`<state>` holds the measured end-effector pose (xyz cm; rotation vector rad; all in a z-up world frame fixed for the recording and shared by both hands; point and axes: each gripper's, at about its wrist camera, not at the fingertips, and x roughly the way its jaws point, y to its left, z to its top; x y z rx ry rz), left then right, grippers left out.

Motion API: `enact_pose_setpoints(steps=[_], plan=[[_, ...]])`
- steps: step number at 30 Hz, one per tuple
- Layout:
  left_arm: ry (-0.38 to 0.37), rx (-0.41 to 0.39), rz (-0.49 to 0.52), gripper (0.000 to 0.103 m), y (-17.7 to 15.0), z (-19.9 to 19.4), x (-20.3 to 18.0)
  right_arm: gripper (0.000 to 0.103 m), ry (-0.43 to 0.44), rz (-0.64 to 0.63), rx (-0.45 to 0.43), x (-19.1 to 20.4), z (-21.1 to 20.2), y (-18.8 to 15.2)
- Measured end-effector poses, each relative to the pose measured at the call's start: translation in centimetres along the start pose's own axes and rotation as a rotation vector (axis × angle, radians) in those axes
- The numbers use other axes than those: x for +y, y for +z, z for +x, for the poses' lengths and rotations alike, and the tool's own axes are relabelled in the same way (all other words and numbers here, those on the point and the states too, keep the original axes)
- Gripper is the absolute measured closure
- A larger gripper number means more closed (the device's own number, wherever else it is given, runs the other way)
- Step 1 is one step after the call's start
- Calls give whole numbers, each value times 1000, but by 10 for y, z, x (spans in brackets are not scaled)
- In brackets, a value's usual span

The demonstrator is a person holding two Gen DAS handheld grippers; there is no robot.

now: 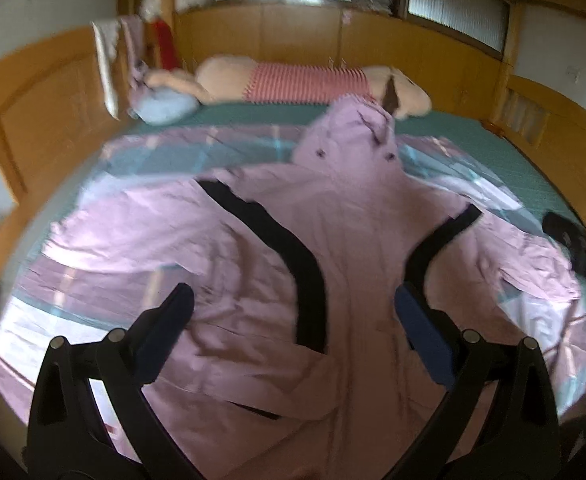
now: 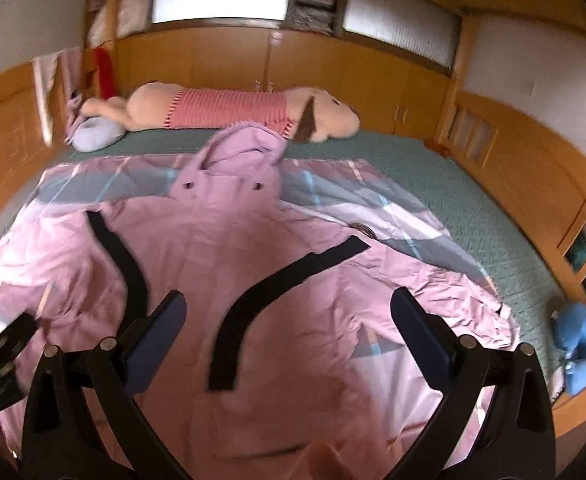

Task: Fold large clothes
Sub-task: 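Reach the right tool to the jacket sleeve and grasp its cuff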

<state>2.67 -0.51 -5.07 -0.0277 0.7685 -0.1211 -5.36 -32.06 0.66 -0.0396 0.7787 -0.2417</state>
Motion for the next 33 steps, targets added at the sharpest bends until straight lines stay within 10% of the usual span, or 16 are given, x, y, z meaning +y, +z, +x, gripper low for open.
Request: enact_pose_setpoints(steps=[7,13,24,29,33], plan=[[-65,104,-44,2,-6,41,-13,8,157,634,287,-179,124,-48],[-196,243,-93,2,-12,90,-28,8,310,1070,487,-241,184,-120],[-231,350,-156,2,-35,123,-41,12,143,916,414,-282,218,-111],[-191,363,-142,2,-38,127,-40,75,25,822,323,-279,209,-100],[-184,375,-137,2,-38,129,-40,88,67,911,240,-293,196,-100]])
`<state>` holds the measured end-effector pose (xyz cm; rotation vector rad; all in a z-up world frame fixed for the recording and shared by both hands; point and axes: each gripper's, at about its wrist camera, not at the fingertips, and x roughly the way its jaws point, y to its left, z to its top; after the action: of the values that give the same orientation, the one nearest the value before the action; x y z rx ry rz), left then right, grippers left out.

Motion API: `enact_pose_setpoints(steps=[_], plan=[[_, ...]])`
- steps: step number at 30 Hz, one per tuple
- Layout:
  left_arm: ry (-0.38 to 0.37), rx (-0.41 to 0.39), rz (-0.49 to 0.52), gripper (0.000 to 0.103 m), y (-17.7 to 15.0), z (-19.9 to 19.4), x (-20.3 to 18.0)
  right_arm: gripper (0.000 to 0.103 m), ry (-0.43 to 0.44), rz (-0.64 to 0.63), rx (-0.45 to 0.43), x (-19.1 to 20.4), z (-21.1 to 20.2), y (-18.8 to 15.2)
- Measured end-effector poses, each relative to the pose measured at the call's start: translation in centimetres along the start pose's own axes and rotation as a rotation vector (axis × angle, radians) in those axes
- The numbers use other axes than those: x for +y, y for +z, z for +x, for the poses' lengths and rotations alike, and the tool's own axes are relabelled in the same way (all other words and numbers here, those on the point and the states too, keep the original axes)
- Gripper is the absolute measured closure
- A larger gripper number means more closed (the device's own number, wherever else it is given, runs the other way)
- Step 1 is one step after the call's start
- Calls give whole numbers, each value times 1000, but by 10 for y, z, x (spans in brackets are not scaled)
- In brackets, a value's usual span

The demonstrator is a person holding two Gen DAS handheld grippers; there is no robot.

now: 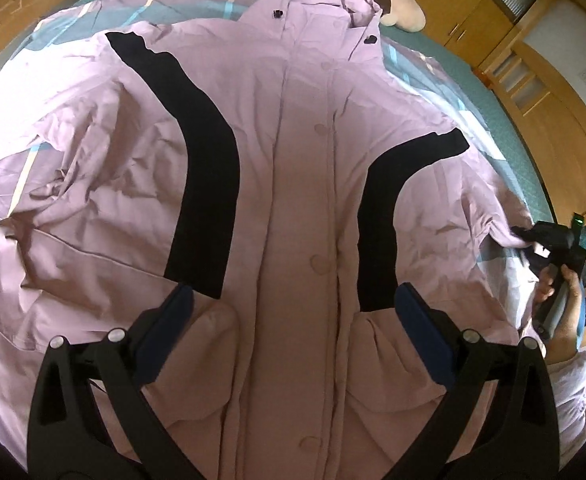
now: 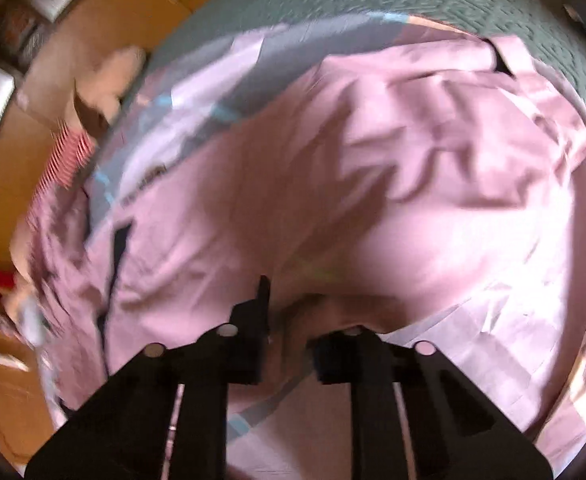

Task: Fold large clothes
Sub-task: 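Reach the right tool to the jacket sleeve and grasp its cuff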

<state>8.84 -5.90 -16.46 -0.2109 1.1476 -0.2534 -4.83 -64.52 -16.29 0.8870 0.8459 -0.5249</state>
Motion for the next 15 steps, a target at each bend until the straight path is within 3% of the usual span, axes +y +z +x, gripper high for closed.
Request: enact_pose_setpoints(steps=[4,7,9,12,15], plan=[[-5,-6,-8,2,1,-2,2,89,-8,-129,-104,20,-25,1],[-17,-9,-27,2,1,-4,7,85,11,-173,-86,31,-28,4],[-10,-15,-40,2,2,-5,11,67,58,-96,-11,19,-22,9],[23,-29,-65,2,3,-5,17,63,162,52,43,-3,-19,18],[44,-21,-72,2,4,-3,21,62,203,135,69,-18,-18,22]])
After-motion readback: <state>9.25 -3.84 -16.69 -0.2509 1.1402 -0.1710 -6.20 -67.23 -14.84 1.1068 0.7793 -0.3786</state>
